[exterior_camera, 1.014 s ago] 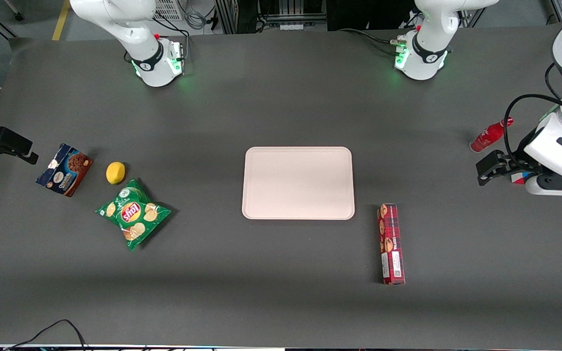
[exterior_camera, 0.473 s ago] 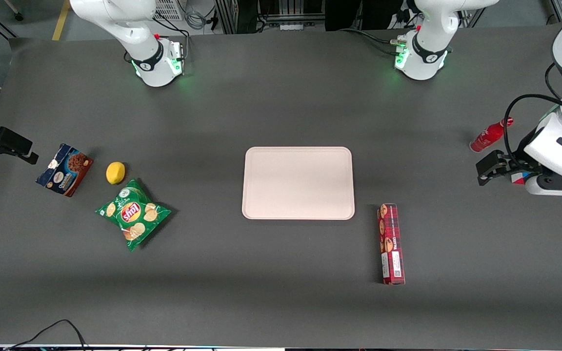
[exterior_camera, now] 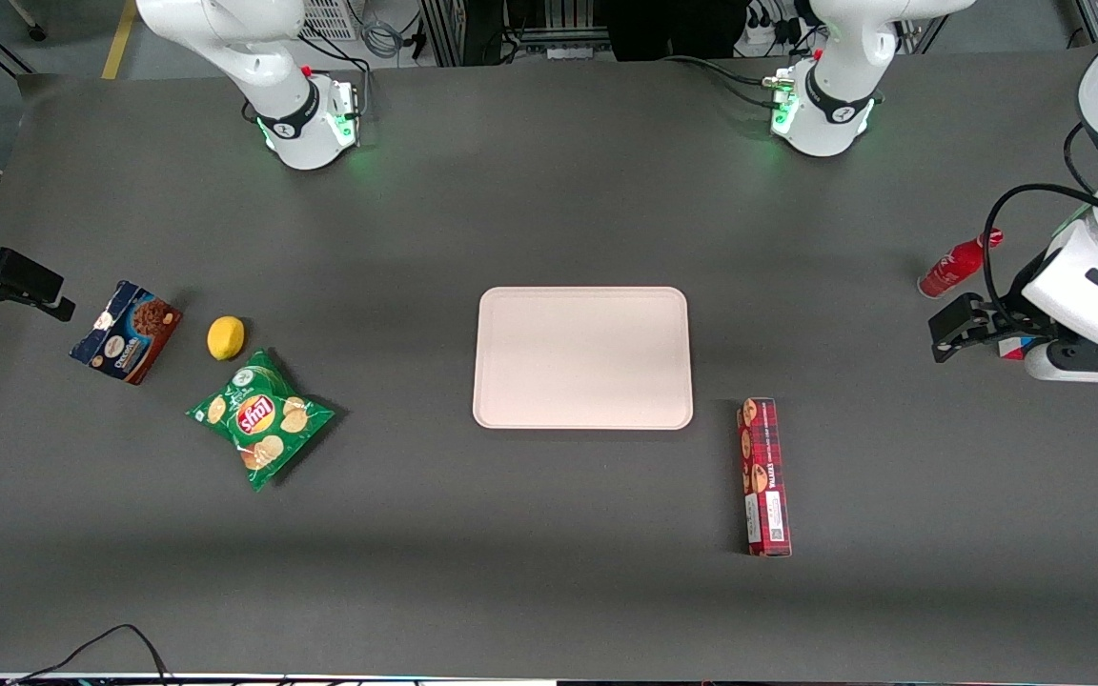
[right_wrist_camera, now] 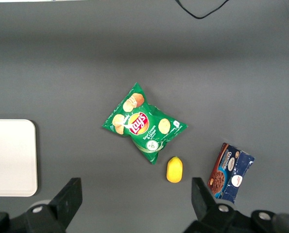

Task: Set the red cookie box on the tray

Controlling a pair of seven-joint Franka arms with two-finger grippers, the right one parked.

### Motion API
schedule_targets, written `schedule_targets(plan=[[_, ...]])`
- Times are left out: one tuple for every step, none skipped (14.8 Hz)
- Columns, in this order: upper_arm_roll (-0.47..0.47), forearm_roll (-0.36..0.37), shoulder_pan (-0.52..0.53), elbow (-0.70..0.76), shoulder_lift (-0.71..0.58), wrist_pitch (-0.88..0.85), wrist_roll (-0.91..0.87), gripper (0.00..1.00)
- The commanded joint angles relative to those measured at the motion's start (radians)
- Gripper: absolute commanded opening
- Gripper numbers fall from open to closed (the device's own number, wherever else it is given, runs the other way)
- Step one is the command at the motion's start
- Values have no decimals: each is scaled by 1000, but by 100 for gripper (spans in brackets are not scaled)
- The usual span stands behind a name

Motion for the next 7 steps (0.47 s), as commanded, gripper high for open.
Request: schedule_targets(plan=[[-13, -8, 1, 25, 13, -23, 4, 100], [-24, -8, 1, 26, 25, -20, 1, 100], [-35, -8, 1, 33, 39, -17, -2, 100], [-47, -8, 0, 40, 56, -16, -11, 100], [-64, -8, 0, 46, 74, -13, -40, 100], [-82, -8, 0, 46, 85, -8, -83, 100], [-88, -8, 0, 46, 103, -8, -119, 100]])
